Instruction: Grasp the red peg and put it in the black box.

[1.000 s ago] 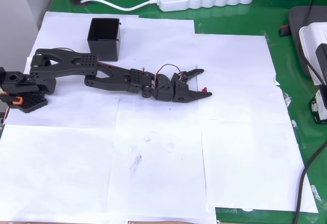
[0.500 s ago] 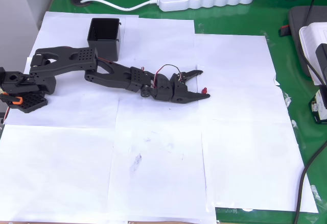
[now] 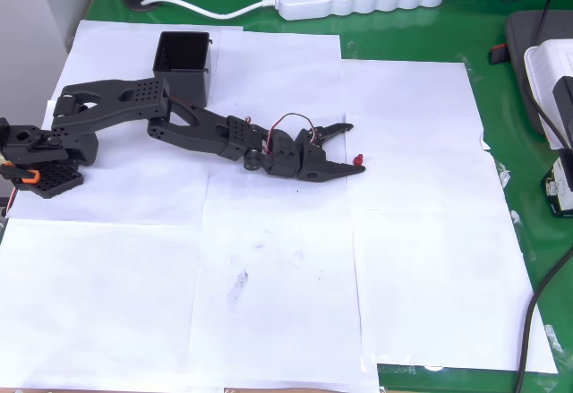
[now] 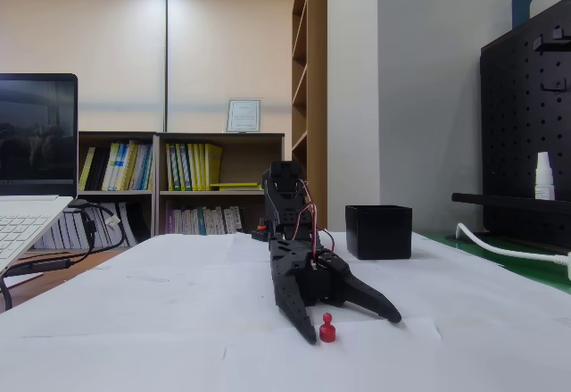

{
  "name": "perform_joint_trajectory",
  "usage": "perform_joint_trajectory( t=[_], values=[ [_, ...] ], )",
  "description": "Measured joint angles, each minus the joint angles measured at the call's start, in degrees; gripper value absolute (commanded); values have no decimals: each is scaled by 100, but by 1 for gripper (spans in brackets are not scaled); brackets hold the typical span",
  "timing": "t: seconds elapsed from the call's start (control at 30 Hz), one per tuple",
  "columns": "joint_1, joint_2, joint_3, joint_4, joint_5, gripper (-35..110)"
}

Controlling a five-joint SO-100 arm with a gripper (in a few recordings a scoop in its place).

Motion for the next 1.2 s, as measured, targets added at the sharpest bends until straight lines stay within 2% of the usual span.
perform_joint_trajectory(
  t=[0.3, 0.43, 0.53, 0.77, 1.2],
  values=[
    [0, -132, -193, 0, 0, 39],
    [0, -141, -211, 0, 0, 35],
    [0, -149, -211, 0, 0, 19],
    [0, -149, -255, -88, 53, 0],
    [-26, -149, -299, -167, 53, 0]
  ],
)
